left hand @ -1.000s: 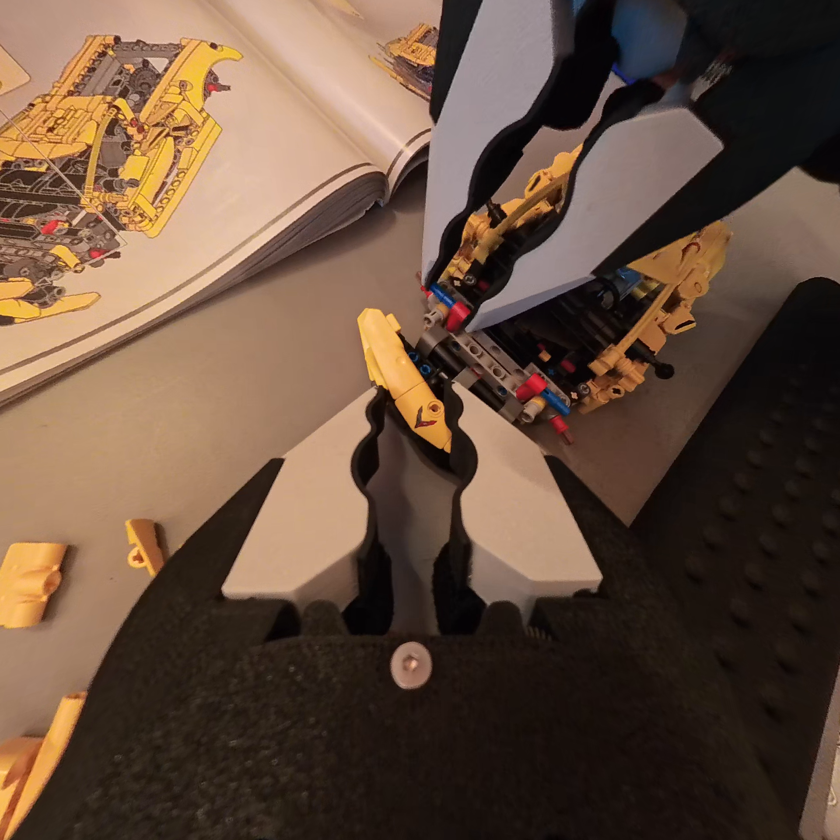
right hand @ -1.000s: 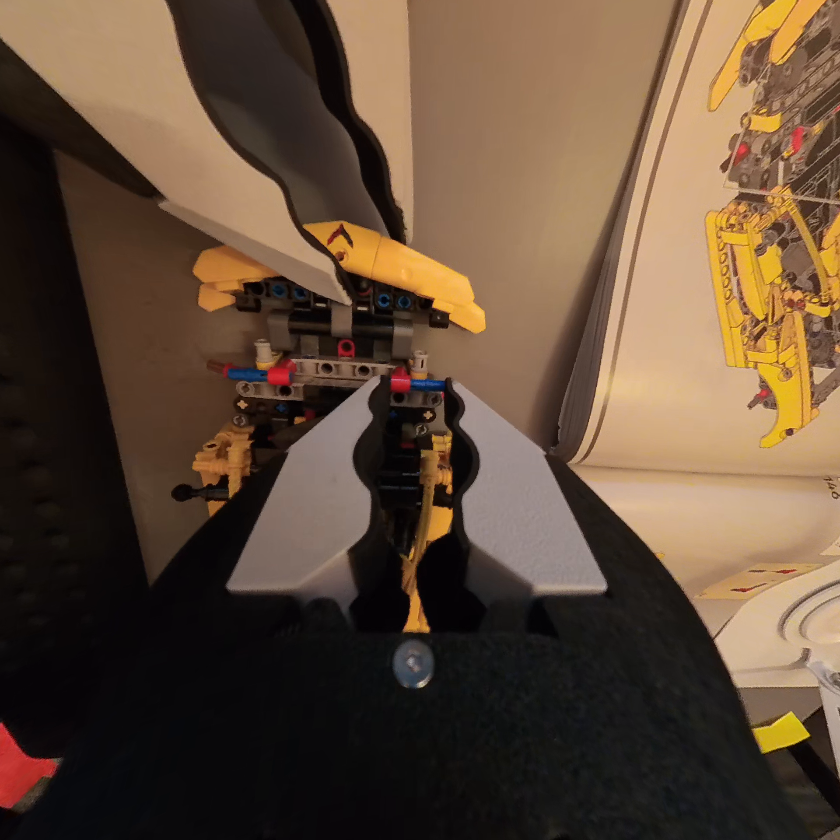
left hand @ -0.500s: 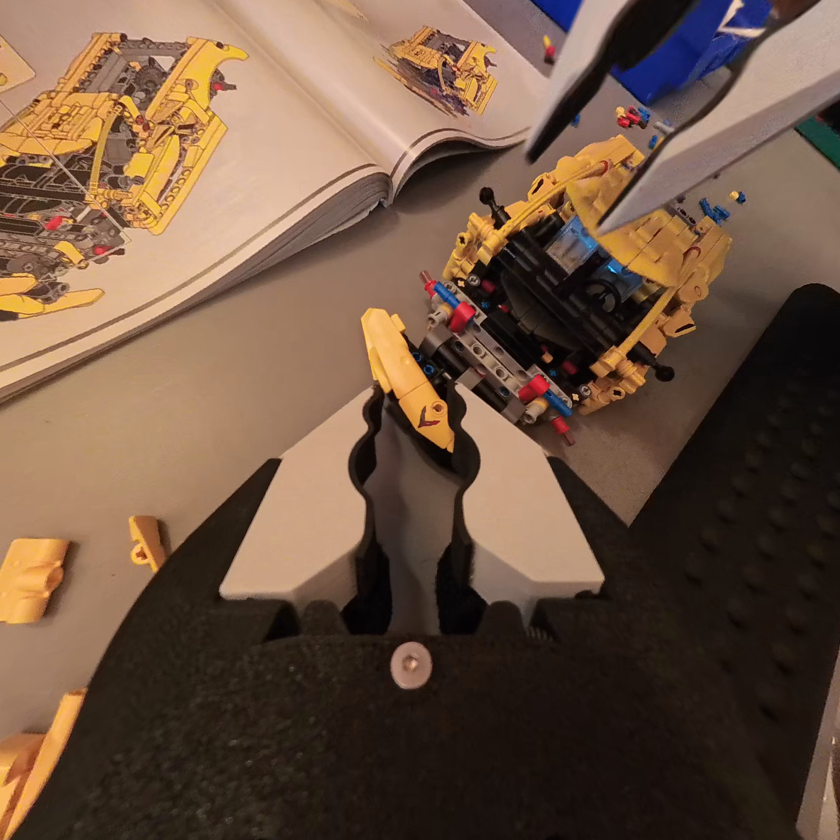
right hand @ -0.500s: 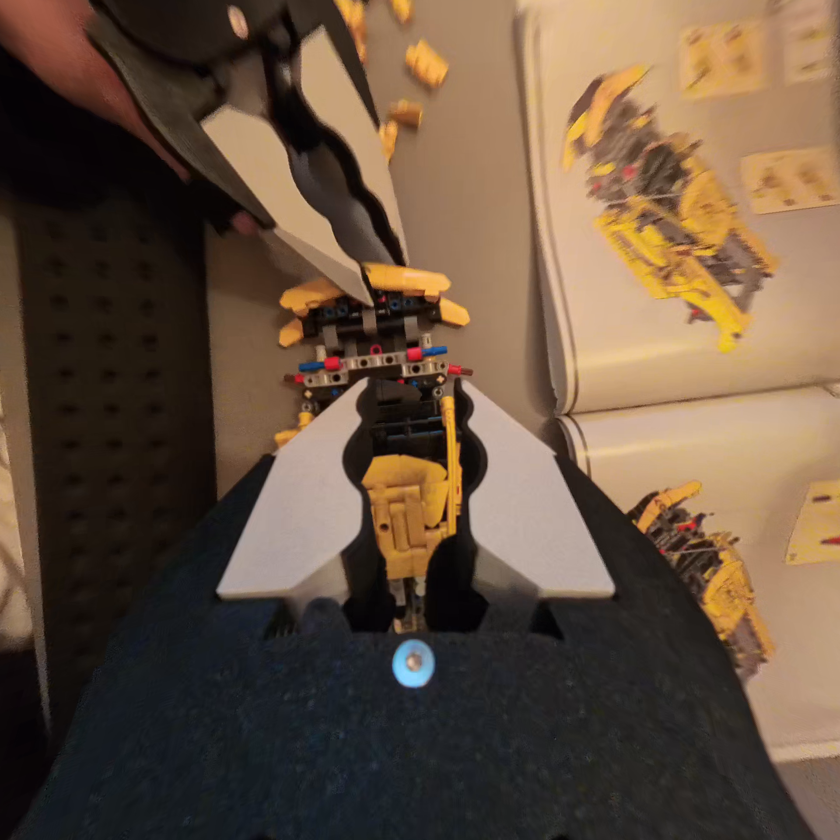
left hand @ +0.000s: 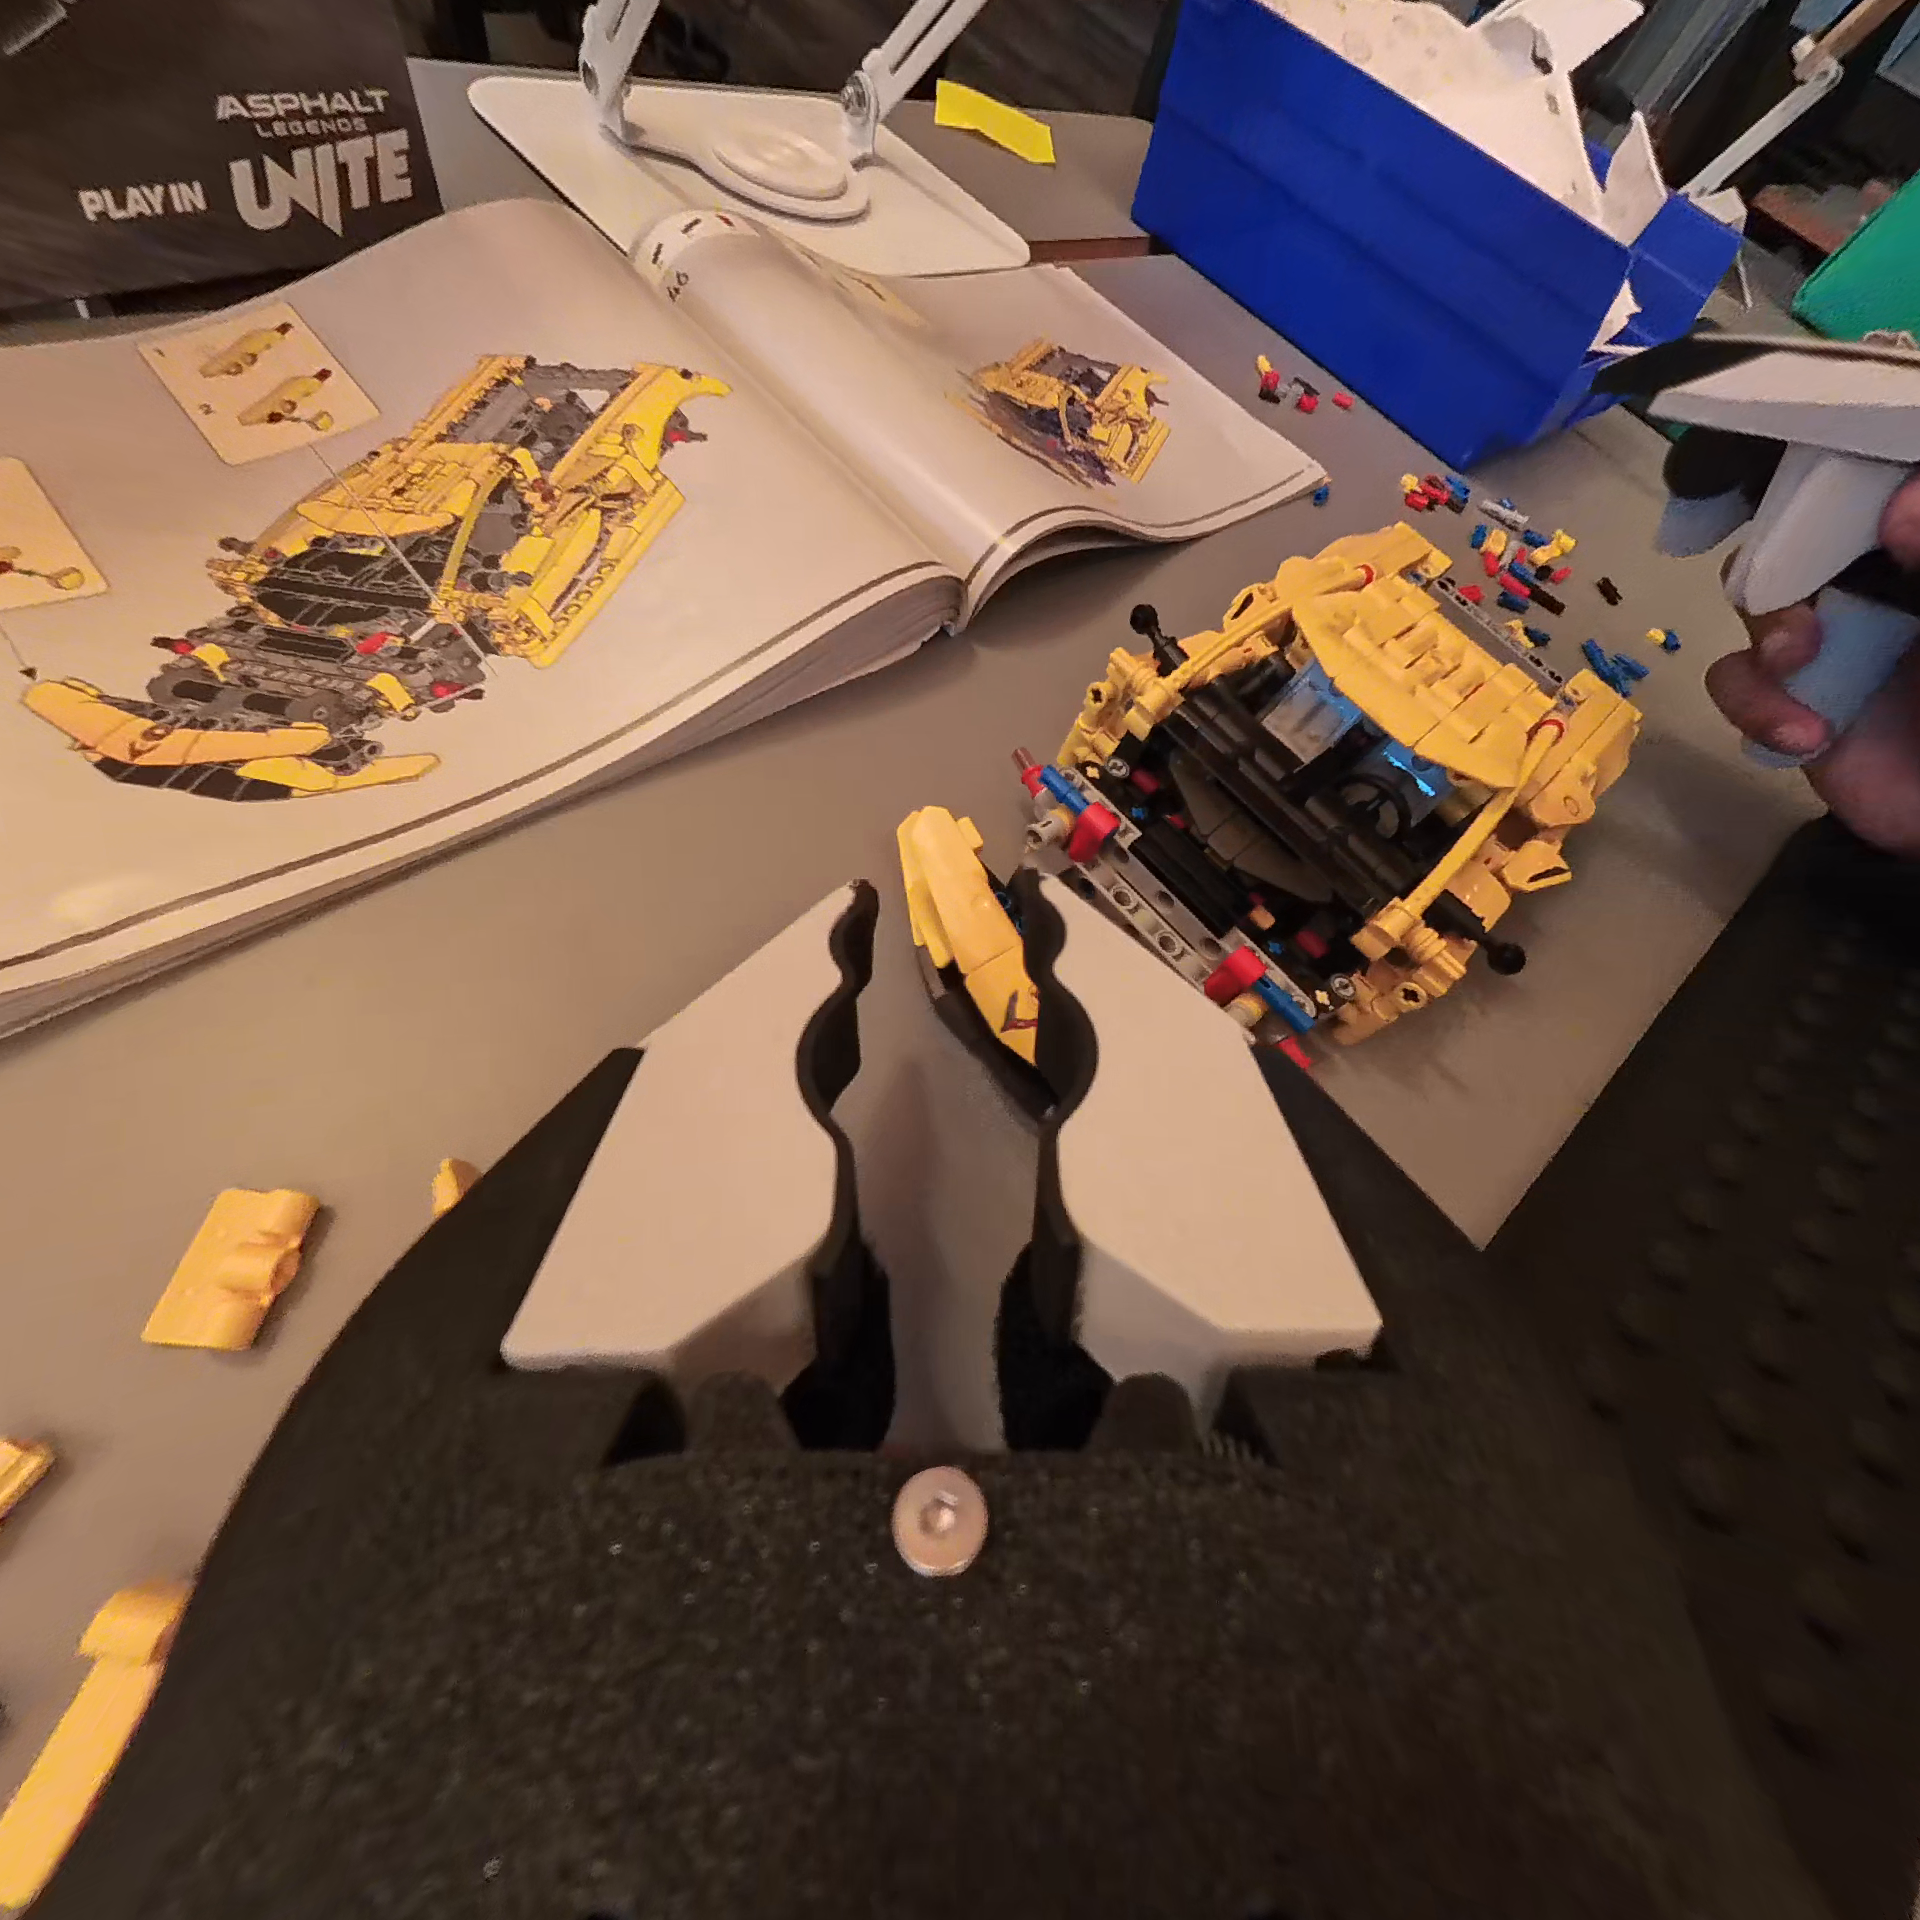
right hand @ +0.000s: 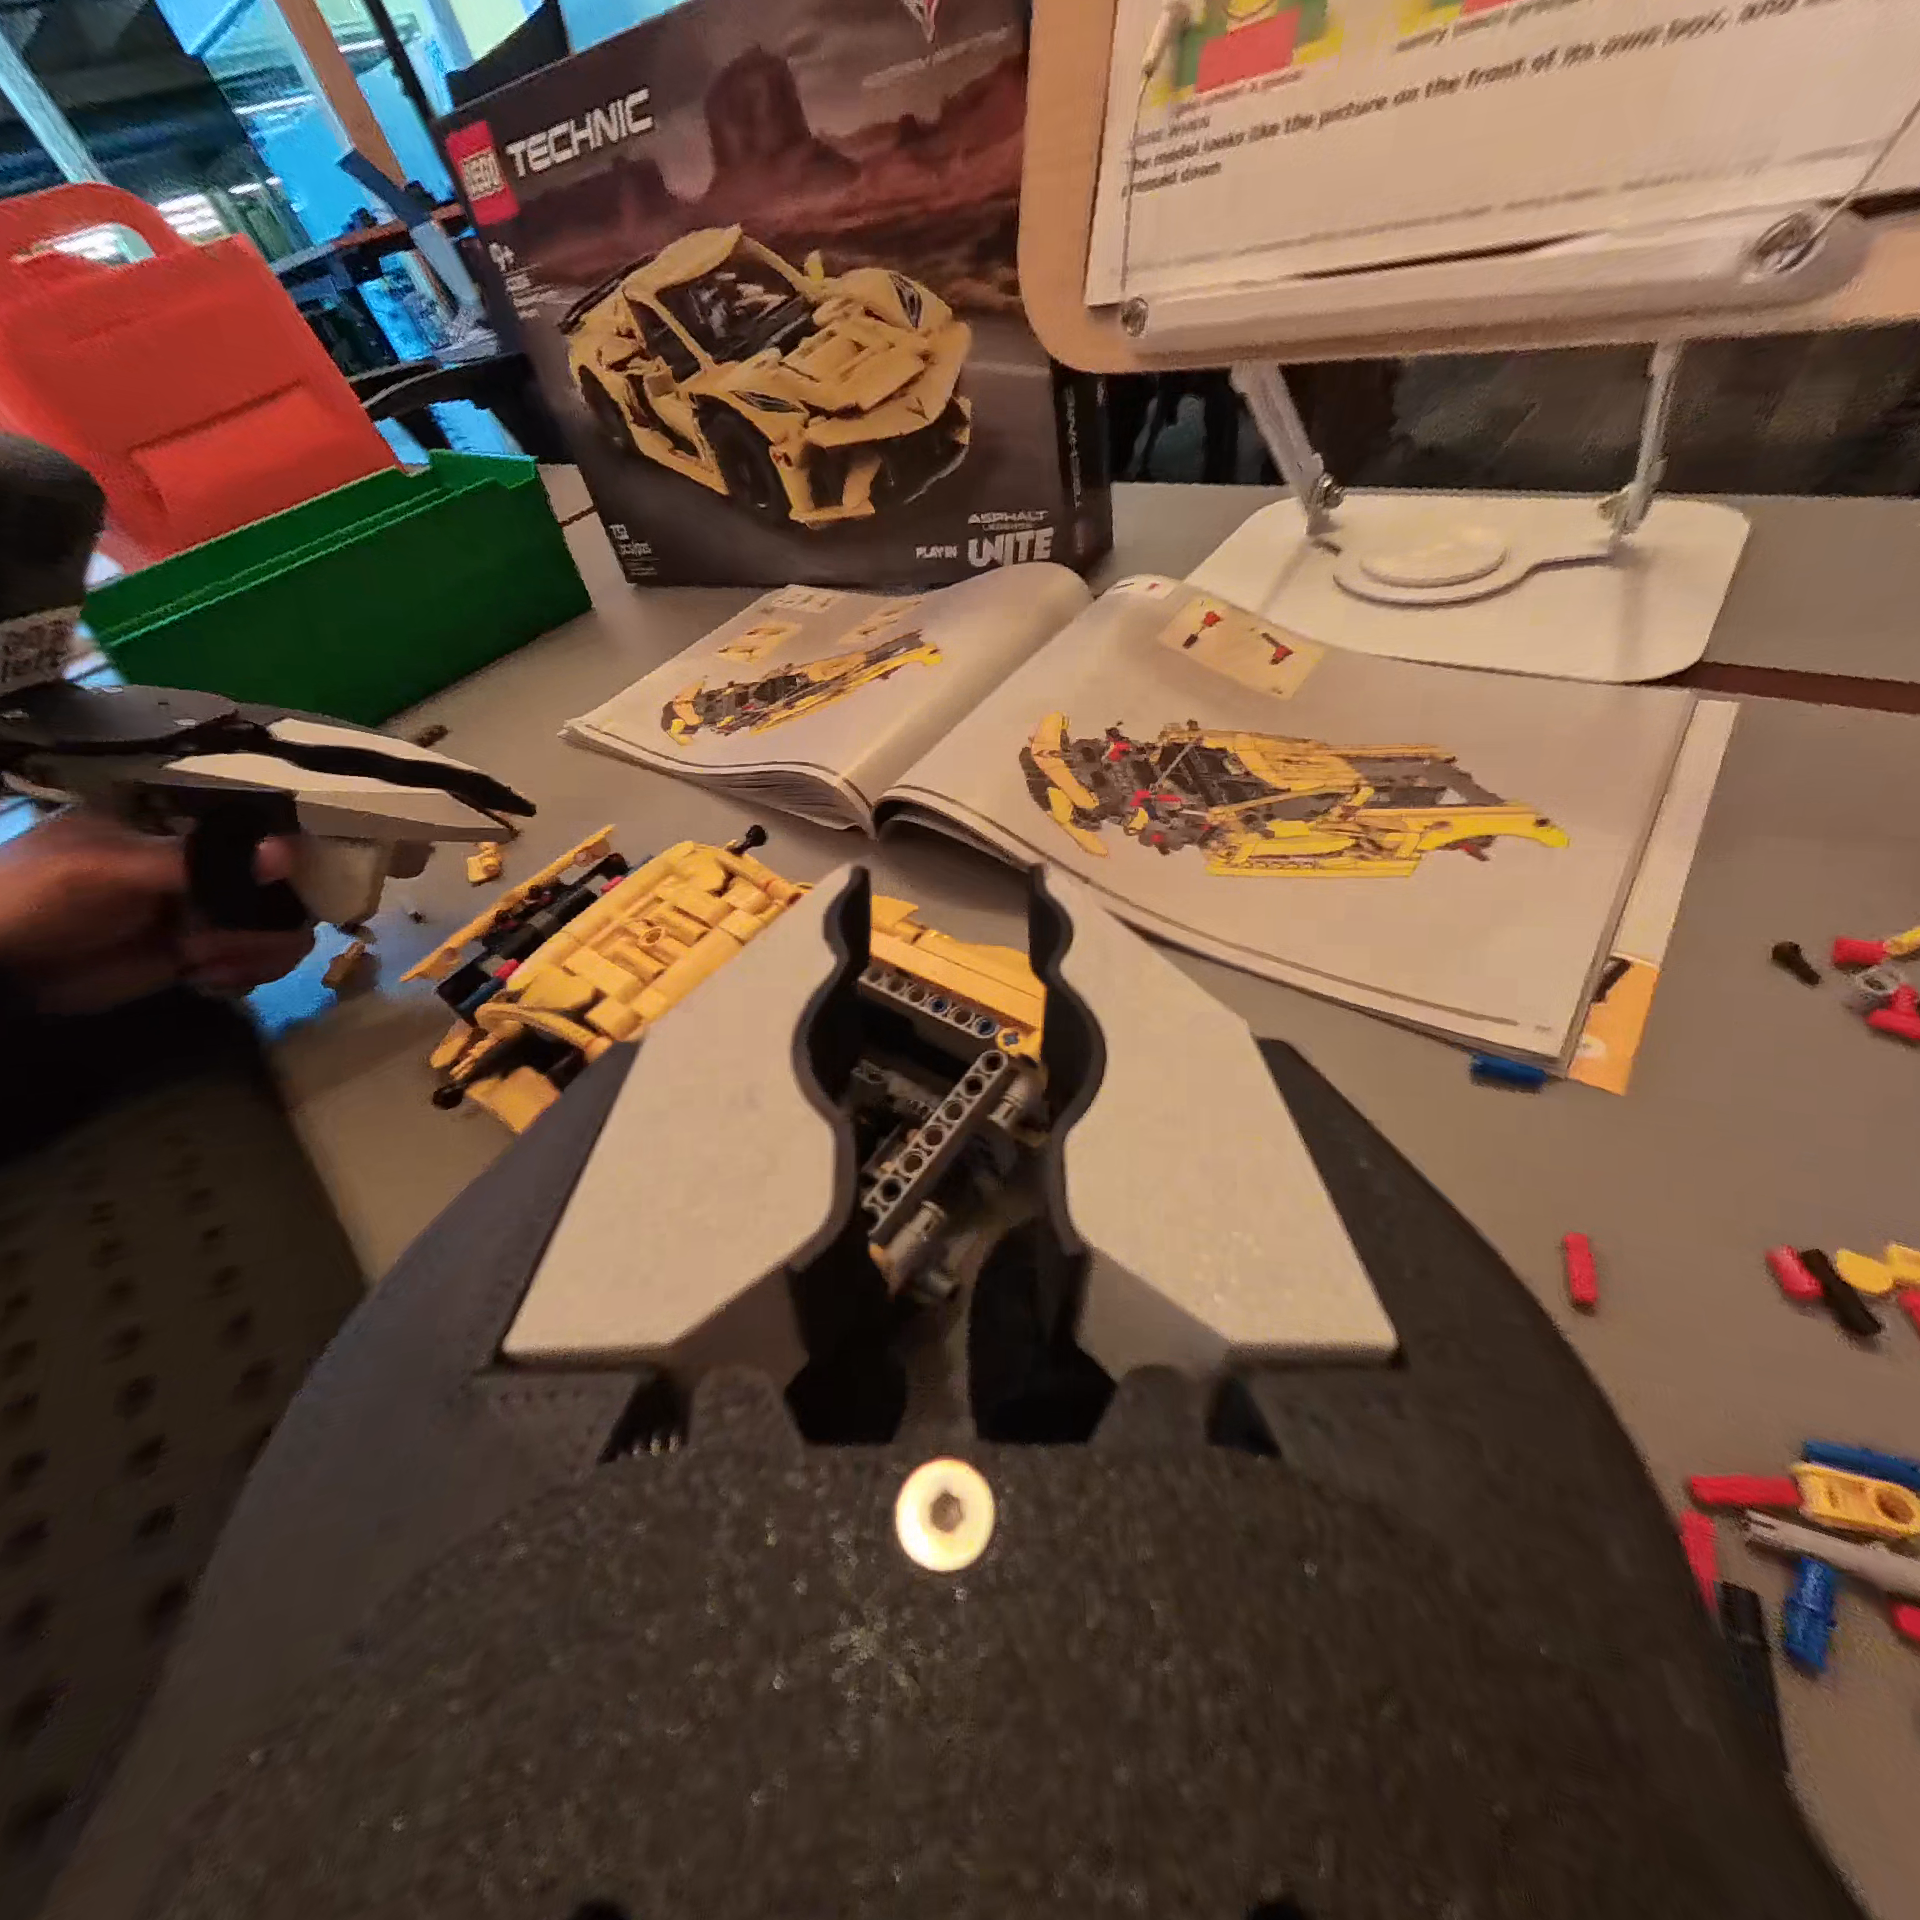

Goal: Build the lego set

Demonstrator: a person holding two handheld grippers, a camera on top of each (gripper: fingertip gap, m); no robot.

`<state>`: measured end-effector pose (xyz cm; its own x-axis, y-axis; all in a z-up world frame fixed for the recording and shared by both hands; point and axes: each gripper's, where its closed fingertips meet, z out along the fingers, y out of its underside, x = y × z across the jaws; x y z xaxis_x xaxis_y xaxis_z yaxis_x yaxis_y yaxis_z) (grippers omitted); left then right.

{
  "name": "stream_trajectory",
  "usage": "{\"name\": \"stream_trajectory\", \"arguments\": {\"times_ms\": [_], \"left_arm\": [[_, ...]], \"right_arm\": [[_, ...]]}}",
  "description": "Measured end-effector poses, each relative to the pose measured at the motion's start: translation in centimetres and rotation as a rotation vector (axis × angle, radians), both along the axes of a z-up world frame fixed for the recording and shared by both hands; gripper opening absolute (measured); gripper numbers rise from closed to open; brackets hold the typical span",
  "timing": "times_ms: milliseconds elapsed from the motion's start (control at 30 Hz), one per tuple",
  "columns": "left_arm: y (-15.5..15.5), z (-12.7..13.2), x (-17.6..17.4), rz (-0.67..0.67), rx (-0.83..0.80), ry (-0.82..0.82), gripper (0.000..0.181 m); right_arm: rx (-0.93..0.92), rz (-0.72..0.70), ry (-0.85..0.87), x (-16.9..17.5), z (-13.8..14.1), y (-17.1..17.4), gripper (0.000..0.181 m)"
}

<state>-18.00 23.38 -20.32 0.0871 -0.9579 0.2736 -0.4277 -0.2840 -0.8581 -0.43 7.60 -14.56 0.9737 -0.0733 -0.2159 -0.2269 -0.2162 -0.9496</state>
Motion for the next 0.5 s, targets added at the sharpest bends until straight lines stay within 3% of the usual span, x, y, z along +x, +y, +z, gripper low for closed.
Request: {"name": "stream_trajectory", "arguments": {"times_ms": [100,233,500], "left_arm": [[0.1,0.2,0.0,0.009,0.008,-0.01,0.028],[0.1,0.1,-0.1,0.009,0.018,-0.005,0.028],[-0.1,0.2,0.1,-0.007,0.018,-0.007,0.028]], "right_arm": [[0.01,0.028,-0.012,-0.6,0.4,0.4,0.027],[-0.105,0.01,-0.098,-0.6,-1.9,0.6,0.024],[-0.22,-0.163,-0.166,3.8,-4.1,-0.9,0.03]]}}
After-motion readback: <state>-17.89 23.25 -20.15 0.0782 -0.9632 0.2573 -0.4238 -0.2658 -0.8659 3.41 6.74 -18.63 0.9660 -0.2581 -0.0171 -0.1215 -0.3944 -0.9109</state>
